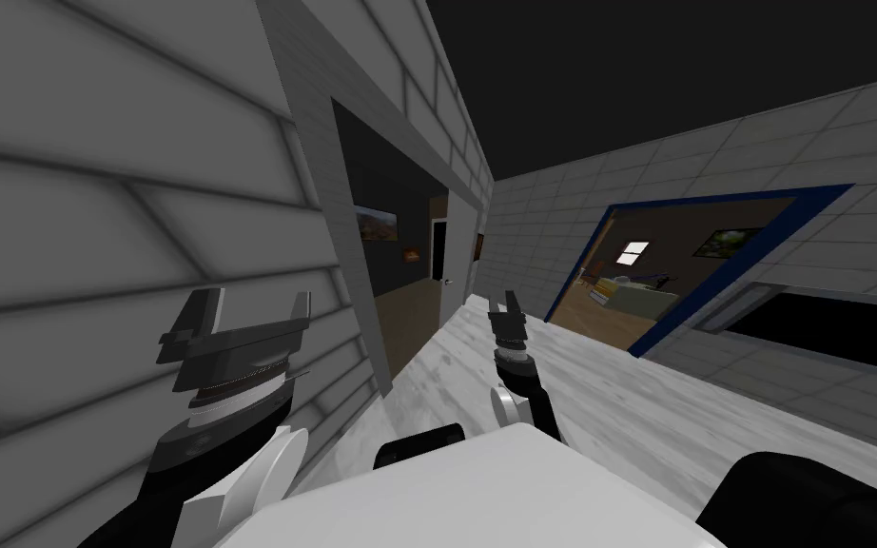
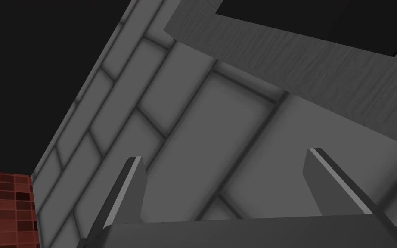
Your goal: Push the door open
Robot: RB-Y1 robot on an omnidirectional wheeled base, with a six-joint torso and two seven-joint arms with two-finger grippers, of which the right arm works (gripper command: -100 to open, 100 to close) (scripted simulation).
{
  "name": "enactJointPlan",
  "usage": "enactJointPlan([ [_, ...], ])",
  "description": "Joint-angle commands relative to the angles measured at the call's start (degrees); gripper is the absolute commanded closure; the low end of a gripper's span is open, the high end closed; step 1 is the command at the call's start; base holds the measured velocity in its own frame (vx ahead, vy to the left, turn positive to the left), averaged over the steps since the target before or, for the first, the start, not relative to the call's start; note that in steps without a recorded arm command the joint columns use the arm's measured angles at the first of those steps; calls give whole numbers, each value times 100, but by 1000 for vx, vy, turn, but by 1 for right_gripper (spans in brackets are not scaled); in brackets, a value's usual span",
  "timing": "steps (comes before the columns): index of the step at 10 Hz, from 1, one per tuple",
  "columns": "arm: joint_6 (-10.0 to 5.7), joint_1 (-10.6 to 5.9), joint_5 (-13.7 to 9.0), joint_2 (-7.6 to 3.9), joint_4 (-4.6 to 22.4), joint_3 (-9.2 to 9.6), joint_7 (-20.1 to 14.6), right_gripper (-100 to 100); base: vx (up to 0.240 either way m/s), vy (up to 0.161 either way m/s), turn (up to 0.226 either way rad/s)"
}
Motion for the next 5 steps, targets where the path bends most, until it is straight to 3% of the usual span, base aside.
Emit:
enactJointPlan([
  [1,-33,-6,-51,-112,161,37,30,-100,100,-28,150],
  [5,-118,-23,-182,-322,573,132,108,-100,197,-65,155],
])
